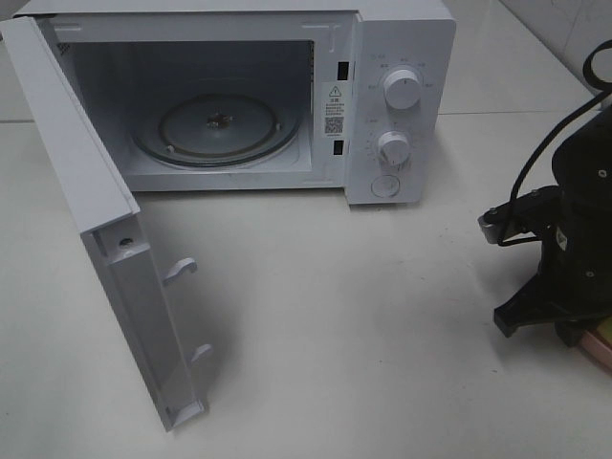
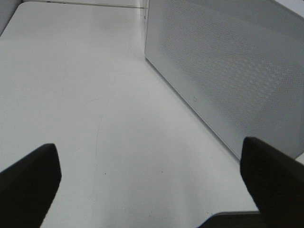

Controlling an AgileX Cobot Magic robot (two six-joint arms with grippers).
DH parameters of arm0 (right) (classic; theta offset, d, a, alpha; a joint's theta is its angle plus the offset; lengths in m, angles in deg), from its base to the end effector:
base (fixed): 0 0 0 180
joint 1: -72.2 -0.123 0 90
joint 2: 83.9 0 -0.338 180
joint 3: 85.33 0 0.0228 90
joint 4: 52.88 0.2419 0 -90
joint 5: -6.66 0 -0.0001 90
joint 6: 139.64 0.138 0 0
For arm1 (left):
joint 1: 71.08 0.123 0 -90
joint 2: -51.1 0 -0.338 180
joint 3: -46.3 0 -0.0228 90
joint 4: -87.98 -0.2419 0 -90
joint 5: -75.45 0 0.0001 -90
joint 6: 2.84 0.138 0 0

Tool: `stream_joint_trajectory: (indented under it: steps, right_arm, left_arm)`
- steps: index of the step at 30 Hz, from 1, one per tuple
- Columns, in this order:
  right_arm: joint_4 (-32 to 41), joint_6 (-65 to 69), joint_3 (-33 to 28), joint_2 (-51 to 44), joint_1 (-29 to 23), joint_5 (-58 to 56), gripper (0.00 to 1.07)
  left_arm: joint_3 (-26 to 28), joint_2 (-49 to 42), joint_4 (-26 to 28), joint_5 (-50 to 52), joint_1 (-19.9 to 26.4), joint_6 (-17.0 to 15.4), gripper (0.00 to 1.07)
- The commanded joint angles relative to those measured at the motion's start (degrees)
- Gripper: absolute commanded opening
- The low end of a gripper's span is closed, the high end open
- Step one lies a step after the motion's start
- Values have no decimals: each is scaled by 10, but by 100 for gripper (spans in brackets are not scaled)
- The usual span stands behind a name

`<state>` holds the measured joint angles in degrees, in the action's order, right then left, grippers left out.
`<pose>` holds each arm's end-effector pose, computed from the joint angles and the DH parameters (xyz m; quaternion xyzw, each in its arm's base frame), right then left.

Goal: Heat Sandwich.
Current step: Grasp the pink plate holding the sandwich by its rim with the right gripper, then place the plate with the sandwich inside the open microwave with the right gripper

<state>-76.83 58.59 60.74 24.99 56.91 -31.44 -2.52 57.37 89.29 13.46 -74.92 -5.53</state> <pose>0.2766 0.0398 0.1303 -0.1392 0.9821 -0.1236 0.0290 -0.0280 -0.0009 0.2542 0.0092 0.8529 -0.0411 0.5204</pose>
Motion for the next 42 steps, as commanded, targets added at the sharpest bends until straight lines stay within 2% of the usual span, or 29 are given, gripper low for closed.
stream_joint_trajectory:
  steps: [1,14,30,42]
  right_arm:
    - [-32,43,-3,-9,-16,-26,0]
    - [-70,80,-3,-14,-78,-84,0]
    - [-64,68,-5,-81,-141,-160,0]
    - [-44,34,-5,-146,-221,-204,0]
  left_arm:
    - [-1,-10,3,7,3,1,97]
    - [-1,-10,3,7,3,1,97]
    - [-1,-10,3,7,3,1,97]
    - [-1,-10,3,7,3,1,97]
